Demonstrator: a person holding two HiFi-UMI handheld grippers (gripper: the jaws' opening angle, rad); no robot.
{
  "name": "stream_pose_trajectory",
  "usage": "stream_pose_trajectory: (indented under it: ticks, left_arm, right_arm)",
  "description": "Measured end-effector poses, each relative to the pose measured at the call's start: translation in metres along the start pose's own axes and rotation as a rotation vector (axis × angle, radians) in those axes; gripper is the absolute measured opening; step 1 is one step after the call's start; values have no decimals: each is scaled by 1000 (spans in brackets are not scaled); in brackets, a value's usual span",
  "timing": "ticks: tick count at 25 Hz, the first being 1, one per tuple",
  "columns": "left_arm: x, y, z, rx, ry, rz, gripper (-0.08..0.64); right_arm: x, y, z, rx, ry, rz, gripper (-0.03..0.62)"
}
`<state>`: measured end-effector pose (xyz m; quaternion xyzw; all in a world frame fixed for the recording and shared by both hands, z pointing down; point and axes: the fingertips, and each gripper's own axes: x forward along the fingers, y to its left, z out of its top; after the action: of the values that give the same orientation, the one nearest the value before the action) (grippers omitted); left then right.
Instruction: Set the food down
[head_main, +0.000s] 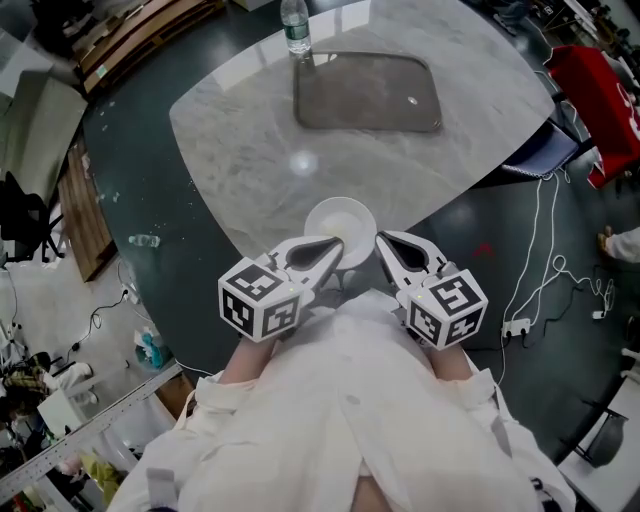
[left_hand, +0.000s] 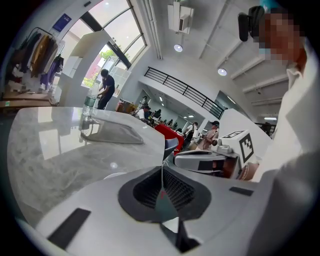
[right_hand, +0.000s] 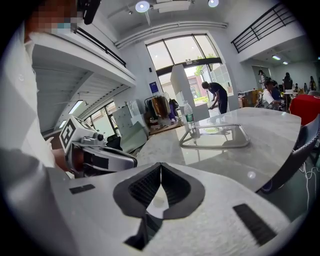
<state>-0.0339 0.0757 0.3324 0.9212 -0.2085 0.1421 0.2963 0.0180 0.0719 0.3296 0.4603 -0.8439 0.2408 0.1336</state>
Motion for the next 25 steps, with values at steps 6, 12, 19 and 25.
stream_pose_trajectory:
  ticks: [6, 12, 19, 25]
  left_arm:
    - [2, 5, 1, -58, 1, 35, 21]
    - [3, 13, -1, -126, -11, 82, 21]
    - [4, 32, -3, -160, 6, 112, 21]
    - [12, 41, -18, -203, 43, 114, 21]
  right_arm:
    - [3, -5, 4, -13, 45, 39, 3]
    - [5, -11, -3, 1, 98, 69, 3]
    - [19, -8, -20, 31, 159, 99, 3]
    - [29, -9, -43, 68, 210, 106, 3]
